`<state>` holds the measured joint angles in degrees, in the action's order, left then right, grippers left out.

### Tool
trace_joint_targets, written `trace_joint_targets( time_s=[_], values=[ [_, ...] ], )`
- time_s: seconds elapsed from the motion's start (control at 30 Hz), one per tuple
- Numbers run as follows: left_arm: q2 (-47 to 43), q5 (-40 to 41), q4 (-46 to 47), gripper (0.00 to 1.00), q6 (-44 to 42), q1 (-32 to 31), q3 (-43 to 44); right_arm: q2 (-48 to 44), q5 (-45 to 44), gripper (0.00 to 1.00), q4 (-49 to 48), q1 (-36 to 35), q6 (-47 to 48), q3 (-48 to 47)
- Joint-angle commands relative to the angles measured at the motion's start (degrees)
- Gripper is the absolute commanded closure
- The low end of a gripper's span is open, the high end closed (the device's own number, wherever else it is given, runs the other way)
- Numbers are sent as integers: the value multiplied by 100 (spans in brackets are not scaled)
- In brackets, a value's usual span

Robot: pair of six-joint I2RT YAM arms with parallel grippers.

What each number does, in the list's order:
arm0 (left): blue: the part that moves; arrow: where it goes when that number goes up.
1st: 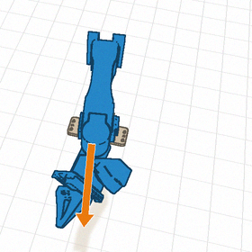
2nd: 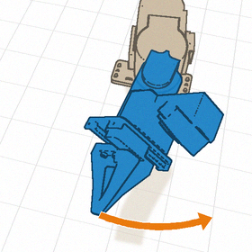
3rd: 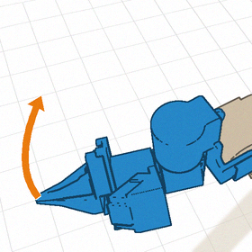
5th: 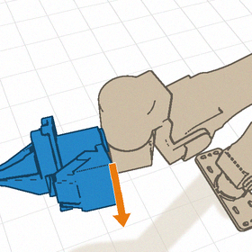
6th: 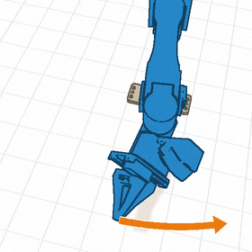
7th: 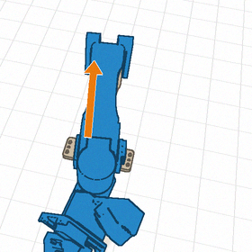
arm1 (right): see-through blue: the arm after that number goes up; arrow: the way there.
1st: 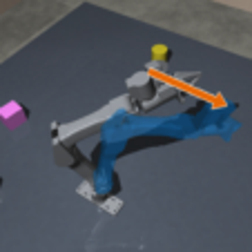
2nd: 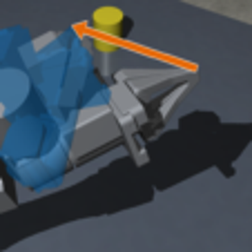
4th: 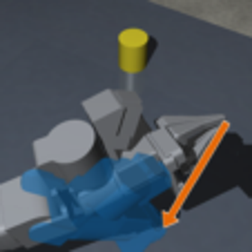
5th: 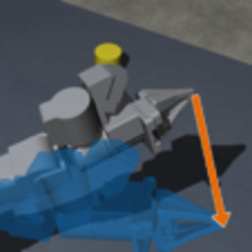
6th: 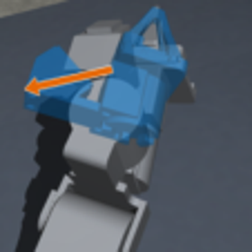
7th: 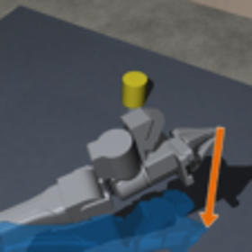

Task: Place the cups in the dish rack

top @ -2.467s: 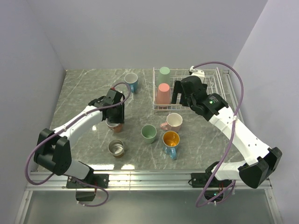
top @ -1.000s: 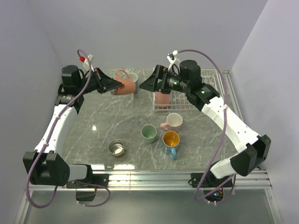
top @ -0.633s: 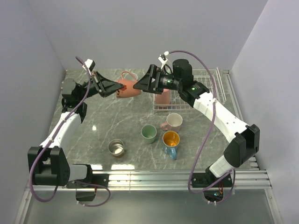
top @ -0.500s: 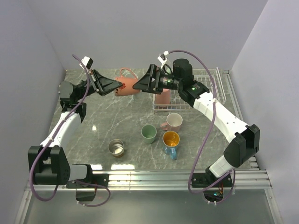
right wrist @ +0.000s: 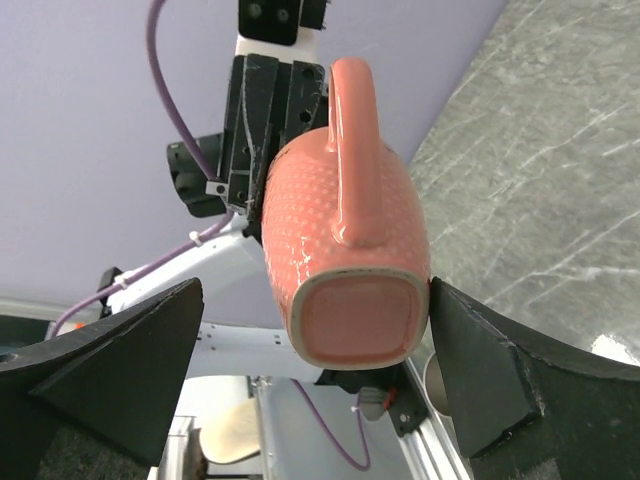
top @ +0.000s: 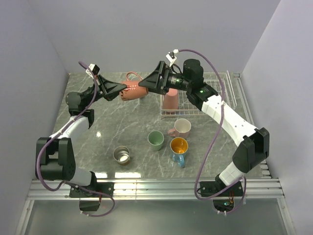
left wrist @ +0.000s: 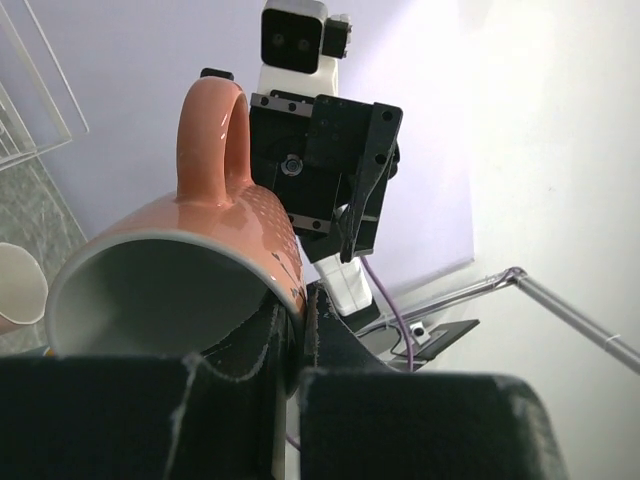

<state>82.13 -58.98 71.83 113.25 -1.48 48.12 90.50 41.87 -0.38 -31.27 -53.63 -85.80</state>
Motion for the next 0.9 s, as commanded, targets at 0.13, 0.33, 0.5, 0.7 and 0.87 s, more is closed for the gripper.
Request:
trace_joint_targets(
  time_s=[0.13,0.33,0.5,0.7,0.87],
  values=[
    [294,519,2932,100,1215,-11,48,-67,445,0,-832,-64,-342,46],
    [339,432,2654,99,964,-11,75,73,436,0,-964,-134,-447,-42],
    [137,291,1871,100,444,-19,136,284,384,5,-814,-248,-359,-305],
    [-328,185,26,100,-776,-28,242,433,471,19,-893,-327,-421,-332],
    [-566,185,-1293,99,-1858,-72,435,591,559,32,-1016,-380,-526,-429]
  ],
)
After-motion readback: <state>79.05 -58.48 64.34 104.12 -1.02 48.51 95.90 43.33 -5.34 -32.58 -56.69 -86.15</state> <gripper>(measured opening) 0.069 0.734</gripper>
